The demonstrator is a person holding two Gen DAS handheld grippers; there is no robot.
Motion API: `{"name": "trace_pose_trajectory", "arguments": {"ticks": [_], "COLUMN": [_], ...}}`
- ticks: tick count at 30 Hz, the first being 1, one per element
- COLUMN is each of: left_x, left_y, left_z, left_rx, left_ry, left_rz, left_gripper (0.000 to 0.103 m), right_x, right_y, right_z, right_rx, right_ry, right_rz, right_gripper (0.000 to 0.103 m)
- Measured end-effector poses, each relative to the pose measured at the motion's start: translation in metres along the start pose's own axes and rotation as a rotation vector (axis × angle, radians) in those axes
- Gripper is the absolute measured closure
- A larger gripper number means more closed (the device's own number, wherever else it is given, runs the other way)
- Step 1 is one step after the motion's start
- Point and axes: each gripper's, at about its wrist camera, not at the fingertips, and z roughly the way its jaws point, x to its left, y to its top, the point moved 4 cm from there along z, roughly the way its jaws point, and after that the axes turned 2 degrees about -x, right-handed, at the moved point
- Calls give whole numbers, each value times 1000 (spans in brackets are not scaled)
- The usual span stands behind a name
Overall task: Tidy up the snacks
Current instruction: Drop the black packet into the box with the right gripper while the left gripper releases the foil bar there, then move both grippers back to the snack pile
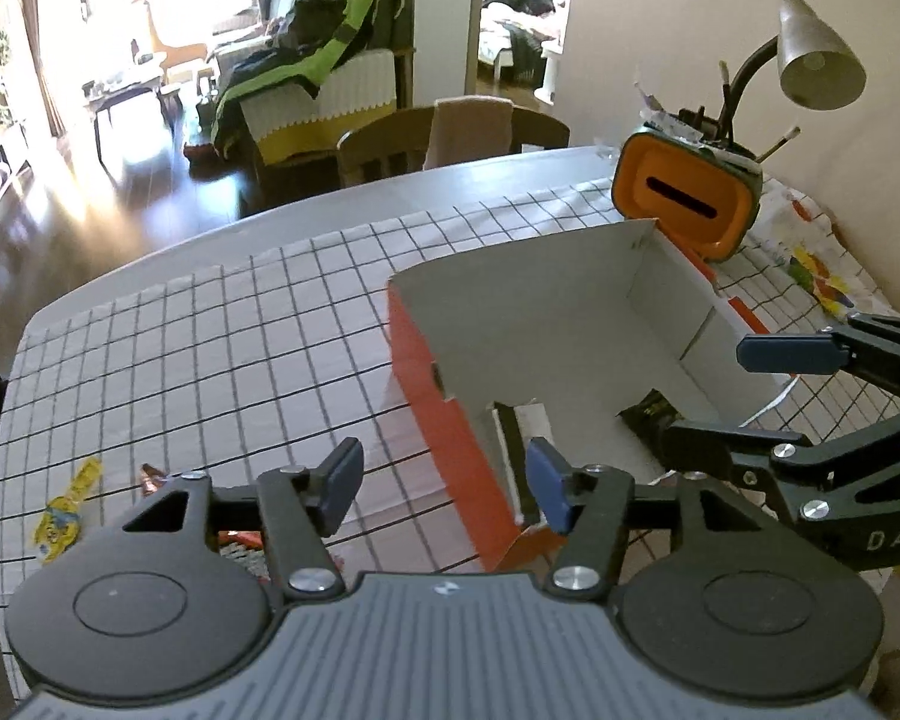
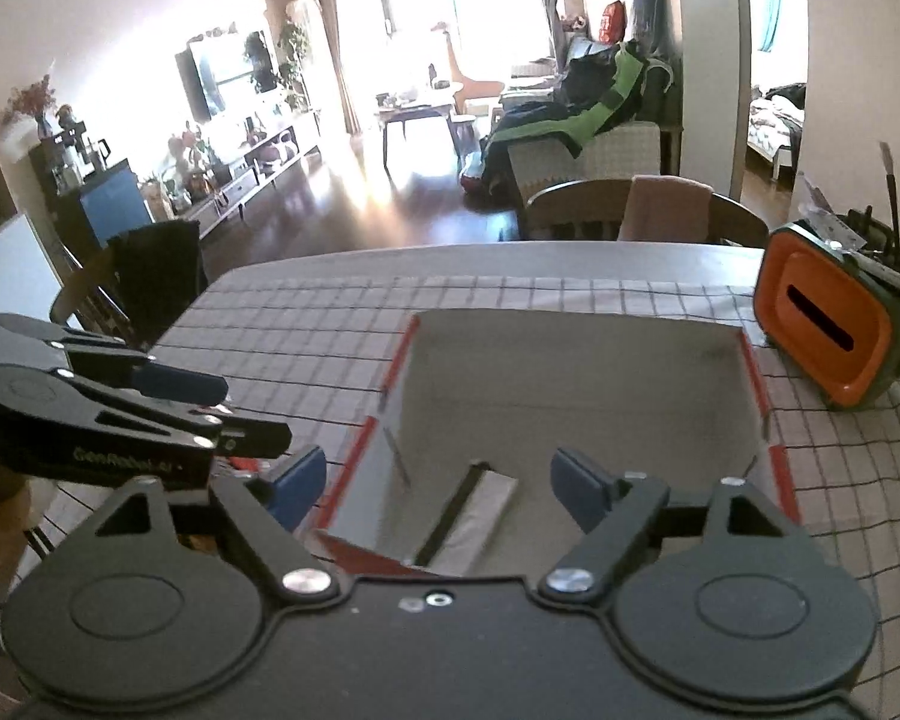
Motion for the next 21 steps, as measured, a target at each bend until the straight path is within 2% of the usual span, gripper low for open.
{"name": "trace_pose_trajectory", "arguments": {"ticks": [4, 10, 14, 21], "left_x": [18, 50, 74, 120], "left_y": [-13, -34, -48, -79], "left_z": [-19, -40, -52, -61], "left_rx": [-31, -65, -81, -81], "left_ry": [-5, -5, 6, 14], "left_rz": [2, -4, -1, -7], "left_gripper": [31, 22, 18, 15], "right_x": [24, 54, 73, 102], "right_y": [-4, -10, -12, -28], "right_z": [0, 8, 14, 35], "right_rx": [-16, -32, -44, -18], "right_ry": [11, 36, 39, 33], "right_rz": [-1, 17, 17, -25], "right_gripper": [14, 7, 1, 0]}}
